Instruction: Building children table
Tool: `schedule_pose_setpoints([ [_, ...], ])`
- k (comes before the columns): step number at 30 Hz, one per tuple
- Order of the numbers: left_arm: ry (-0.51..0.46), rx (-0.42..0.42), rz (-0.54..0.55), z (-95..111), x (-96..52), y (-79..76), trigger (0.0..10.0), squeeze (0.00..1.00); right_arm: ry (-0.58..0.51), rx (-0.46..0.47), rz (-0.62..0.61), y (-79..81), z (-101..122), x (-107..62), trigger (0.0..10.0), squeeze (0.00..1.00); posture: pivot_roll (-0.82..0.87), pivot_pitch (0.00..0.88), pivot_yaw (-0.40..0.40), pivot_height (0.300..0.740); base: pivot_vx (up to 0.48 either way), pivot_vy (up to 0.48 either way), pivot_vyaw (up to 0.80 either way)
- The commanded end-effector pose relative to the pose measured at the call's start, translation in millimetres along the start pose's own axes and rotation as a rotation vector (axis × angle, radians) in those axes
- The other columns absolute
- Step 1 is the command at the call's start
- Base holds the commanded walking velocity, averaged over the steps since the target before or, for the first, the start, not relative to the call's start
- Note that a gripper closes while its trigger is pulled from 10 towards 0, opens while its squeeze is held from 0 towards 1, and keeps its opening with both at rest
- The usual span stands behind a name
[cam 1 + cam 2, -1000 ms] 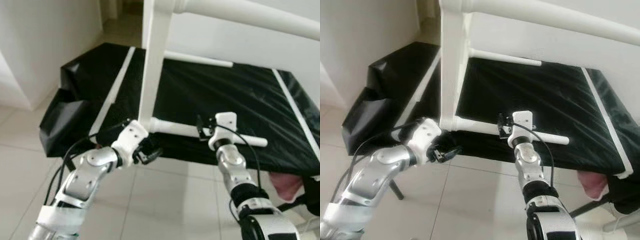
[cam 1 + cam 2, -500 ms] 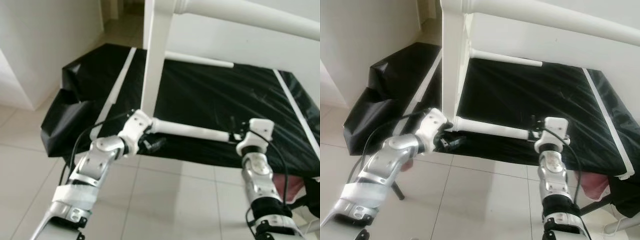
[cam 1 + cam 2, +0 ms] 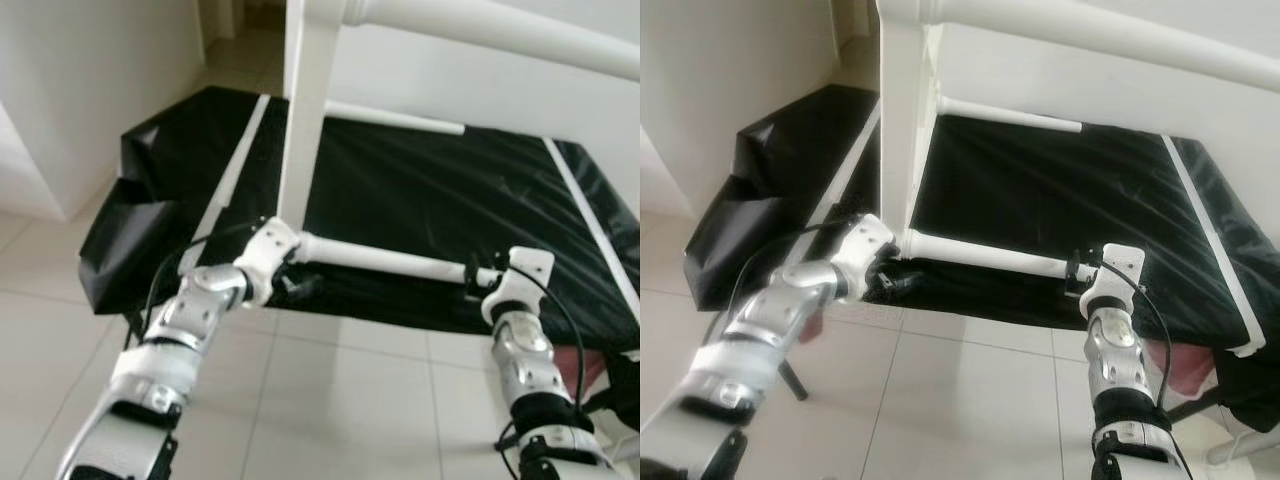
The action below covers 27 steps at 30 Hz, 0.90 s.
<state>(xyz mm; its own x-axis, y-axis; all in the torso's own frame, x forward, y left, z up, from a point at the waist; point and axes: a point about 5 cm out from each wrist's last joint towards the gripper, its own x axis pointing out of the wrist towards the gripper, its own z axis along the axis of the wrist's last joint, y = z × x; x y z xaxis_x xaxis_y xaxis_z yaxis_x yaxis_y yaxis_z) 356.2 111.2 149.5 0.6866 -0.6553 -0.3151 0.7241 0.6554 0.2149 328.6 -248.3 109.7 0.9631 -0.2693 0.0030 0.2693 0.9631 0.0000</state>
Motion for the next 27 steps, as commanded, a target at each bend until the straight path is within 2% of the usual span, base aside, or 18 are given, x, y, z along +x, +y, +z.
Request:
schedule_pose_setpoints([
  [1,0.019,0.005,0.216,-3,-2.4,14.5,10.0,0.00,0.014,0.011,-0.002,-1.8,0,0.8,10.0,0.00,0.06,0.047,-0.080,0.740,0.000,0.000,0.00],
  [3,0.016,-0.005,0.220,-3,-3.0,15.6,10.0,0.00,0.005,0.012,0.003,-0.8,1,0.1,10.0,0.00,0.06,0.046,-0.080,0.740,0.000,0.000,0.00],
  [4,-0.047,-0.066,0.145,4,-6.1,6.5,10.0,0.00,-0.058,-0.024,0.005,1.3,8,-3.9,10.0,0.00,0.07,0.035,-0.083,0.740,0.000,0.000,0.00],
  [6,-0.070,-0.079,0.113,6,-7.3,2.5,10.0,0.00,-0.075,-0.034,0.003,1.8,10,-5.1,10.0,0.00,0.07,0.033,-0.082,0.740,0.000,0.000,0.00],
  [9,-0.134,-0.053,-0.074,12,-13.4,-25.2,10.0,0.00,-0.139,-0.034,0.003,4.5,18,-10.1,10.0,0.00,0.08,0.023,-0.080,0.740,0.000,0.000,0.00],
  [12,-0.155,-0.055,-0.144,14,-14.2,-37.9,10.0,0.00,-0.179,-0.071,0.007,7.4,24,-13.4,10.0,0.00,0.08,0.010,-0.074,0.740,0.000,0.000,0.00],
  [15,-0.147,-0.046,-0.177,13,-13.6,-45.0,10.0,0.00,-0.207,-0.129,0.019,9.5,30,-16.1,10.0,0.00,0.08,0.005,-0.073,0.740,0.000,0.000,0.00],
  [21,-0.151,-0.122,-0.224,16,-10.7,-58.3,10.0,0.00,-0.254,-0.202,0.064,14.2,39,-21.1,10.0,0.00,0.09,0.000,-0.068,0.740,0.000,0.000,0.00],
  [22,-0.157,-0.138,-0.242,19,-8.3,-64.0,10.0,0.00,-0.294,-0.253,0.075,15.8,46,-22.3,10.0,0.00,0.09,0.000,-0.071,0.740,0.000,0.000,0.00],
  [27,-0.153,-0.157,-0.226,20,-5.8,-66.8,10.0,0.00,-0.342,-0.302,0.086,18.0,57,-22.4,10.0,0.00,0.09,0.000,-0.071,0.740,0.000,0.000,0.00],
])
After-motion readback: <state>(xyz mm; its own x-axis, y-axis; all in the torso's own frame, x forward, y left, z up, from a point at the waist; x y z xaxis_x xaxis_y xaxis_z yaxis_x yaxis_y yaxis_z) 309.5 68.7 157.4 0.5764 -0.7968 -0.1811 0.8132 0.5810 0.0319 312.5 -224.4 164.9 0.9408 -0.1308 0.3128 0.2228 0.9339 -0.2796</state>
